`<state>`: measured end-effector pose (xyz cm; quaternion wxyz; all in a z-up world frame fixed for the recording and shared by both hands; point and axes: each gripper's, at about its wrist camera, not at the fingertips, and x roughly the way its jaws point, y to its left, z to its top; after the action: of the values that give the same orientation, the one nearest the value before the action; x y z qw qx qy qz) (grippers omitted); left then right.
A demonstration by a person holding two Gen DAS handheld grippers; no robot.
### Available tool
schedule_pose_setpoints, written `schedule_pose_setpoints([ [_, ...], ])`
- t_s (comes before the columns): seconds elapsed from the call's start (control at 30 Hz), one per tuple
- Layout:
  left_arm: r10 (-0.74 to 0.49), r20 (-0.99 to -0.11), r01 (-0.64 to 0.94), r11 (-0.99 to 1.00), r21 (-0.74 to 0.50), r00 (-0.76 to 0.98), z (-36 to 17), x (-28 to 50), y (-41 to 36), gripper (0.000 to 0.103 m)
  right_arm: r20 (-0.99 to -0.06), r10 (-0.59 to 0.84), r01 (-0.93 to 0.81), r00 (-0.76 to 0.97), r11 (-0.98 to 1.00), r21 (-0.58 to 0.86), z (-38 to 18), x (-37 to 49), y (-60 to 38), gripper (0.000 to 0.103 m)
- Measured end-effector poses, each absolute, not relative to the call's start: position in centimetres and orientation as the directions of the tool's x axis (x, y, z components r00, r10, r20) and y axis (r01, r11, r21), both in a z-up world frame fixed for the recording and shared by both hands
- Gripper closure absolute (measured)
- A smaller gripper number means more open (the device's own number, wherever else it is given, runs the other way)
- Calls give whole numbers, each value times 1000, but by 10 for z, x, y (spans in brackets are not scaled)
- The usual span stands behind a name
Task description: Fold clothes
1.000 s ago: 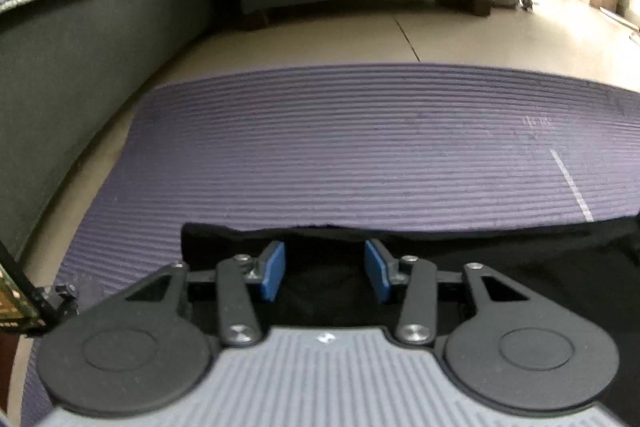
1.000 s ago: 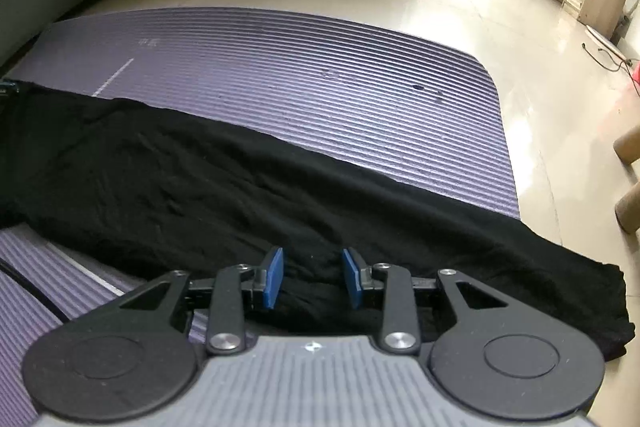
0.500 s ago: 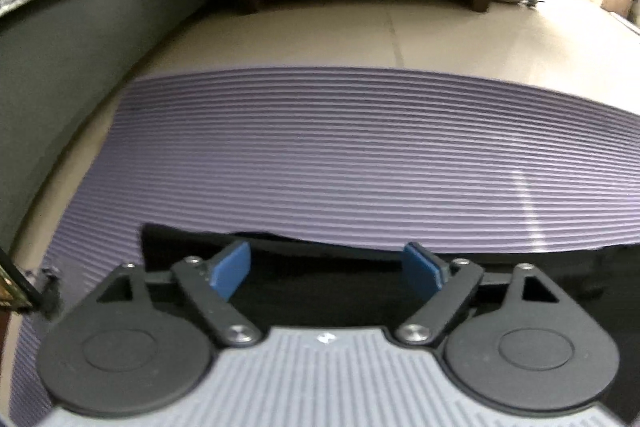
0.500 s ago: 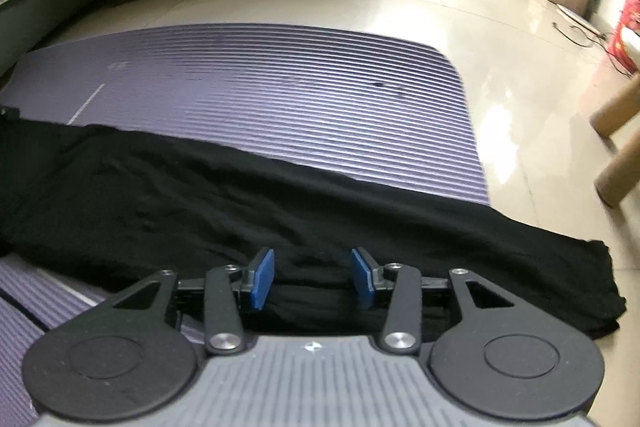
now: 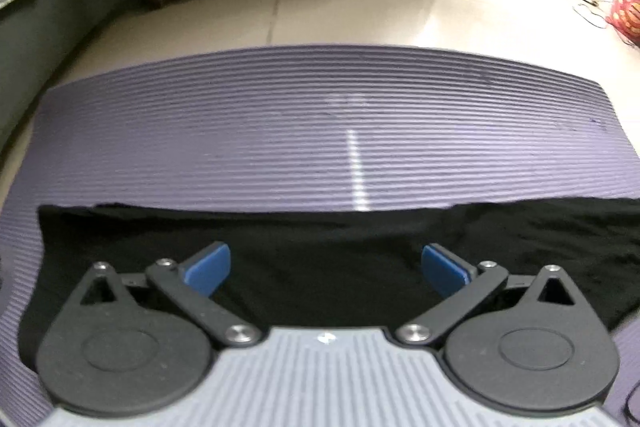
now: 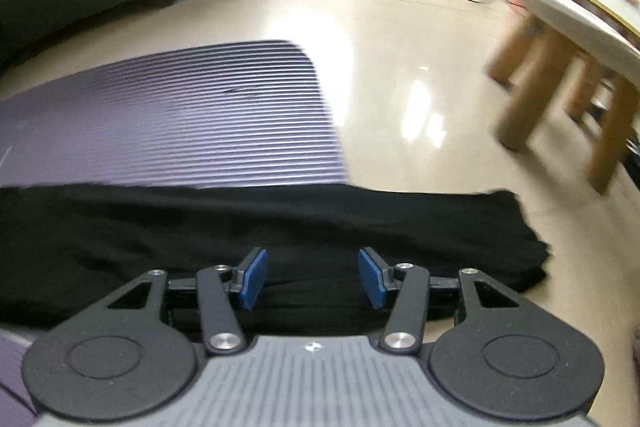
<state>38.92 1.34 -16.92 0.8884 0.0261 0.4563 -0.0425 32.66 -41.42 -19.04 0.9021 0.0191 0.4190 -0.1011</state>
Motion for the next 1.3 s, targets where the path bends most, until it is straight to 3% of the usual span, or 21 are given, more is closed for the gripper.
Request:
schedule_pose_setpoints([
  [0.13, -68, -813, 154, 988, 27, 578, -167, 384, 1, 1, -747, -279, 342, 604, 937, -73, -188, 320, -445, 51],
  [0.3, -92, -822, 193, 981, 22, 562, -168, 380, -12, 1, -760, -376, 578, 530, 816, 0, -190, 308, -498, 51],
  [0.67, -103, -836, 215, 976, 19, 539, -172, 375, -18, 1, -767, -435, 694, 471, 719, 19, -213, 300, -535, 51],
  [0.87, -102, -837, 219, 975, 22, 537, -172, 374, -17, 1, -761, -429, 687, 487, 726, 30, -217, 302, -536, 57],
  [0.93, -100, -838, 215, 976, 21, 536, -172, 374, -16, 1, -750, -426, 669, 506, 743, 29, -218, 304, -532, 66],
  [1.0, -101, -839, 210, 978, 17, 535, -172, 374, -14, 1, -746, -407, 651, 527, 758, 46, -219, 305, -530, 88],
  [1.03, -101, -839, 207, 978, 14, 534, -172, 374, -13, 1, -746, -391, 641, 539, 765, 62, -218, 306, -530, 93],
  [1.2, -109, -843, 196, 981, -5, 526, -173, 373, -9, 1, -748, -295, 626, 594, 754, 200, -216, 303, -538, 100],
  [1.3, -116, -845, 190, 982, -16, 523, -172, 372, -5, 1, -703, -276, 601, 656, 754, 265, -204, 299, -533, 100],
])
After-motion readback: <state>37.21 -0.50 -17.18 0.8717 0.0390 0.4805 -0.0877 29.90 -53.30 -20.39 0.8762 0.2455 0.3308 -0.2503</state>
